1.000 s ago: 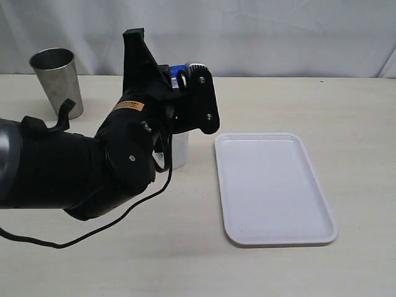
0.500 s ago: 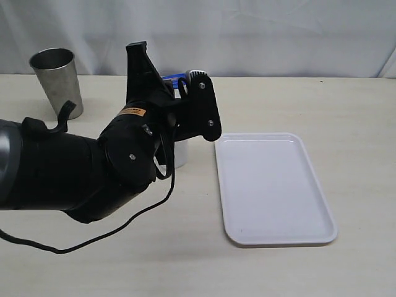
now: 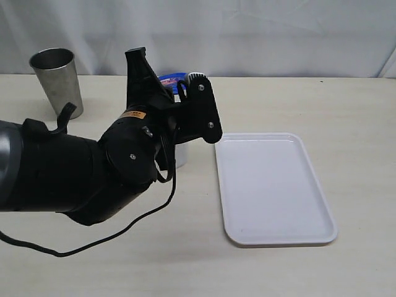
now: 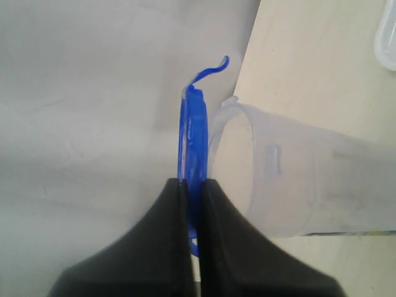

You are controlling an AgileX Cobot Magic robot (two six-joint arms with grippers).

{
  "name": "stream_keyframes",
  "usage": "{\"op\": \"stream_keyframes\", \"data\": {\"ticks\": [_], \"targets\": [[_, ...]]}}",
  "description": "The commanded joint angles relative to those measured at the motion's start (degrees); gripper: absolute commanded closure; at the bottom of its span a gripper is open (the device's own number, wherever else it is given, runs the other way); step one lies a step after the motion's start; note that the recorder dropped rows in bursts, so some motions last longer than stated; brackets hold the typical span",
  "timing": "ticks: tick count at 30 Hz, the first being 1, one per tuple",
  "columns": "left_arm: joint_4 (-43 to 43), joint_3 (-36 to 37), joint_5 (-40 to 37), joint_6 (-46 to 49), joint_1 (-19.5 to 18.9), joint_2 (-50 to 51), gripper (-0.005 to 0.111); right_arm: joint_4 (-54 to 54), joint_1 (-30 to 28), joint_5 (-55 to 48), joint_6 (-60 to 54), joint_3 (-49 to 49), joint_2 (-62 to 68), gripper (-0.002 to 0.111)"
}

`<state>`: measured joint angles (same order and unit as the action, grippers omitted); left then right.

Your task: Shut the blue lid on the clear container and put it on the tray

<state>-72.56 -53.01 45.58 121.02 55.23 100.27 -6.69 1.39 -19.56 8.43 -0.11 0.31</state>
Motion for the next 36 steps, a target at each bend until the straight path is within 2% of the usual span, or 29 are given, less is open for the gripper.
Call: {"op": "stream_keyframes", "data": {"ticks": [1, 15, 28, 36], "targets": [[-0.8, -0.3, -0.1, 1.8, 0.2, -0.1, 0.107, 0.2, 0.1, 0.0, 0.2, 0.1, -0.3, 0.104], [-2.4, -0.3, -5.0, 1.8, 0.2, -0.1, 0.107, 0.2, 0.1, 0.0, 0.2, 0.1, -0.3, 0.104], [-3.3, -0.3, -0.5, 1.8, 0.2, -0.1, 0.107, 0.2, 0.1, 0.0, 0.2, 0.1, -0.3, 0.104], [-3.4, -0.3, -4.8, 1.8, 0.2, -0.1, 0.107, 0.2, 0.1, 0.0, 0.2, 0.1, -0.3, 0.104]]}}
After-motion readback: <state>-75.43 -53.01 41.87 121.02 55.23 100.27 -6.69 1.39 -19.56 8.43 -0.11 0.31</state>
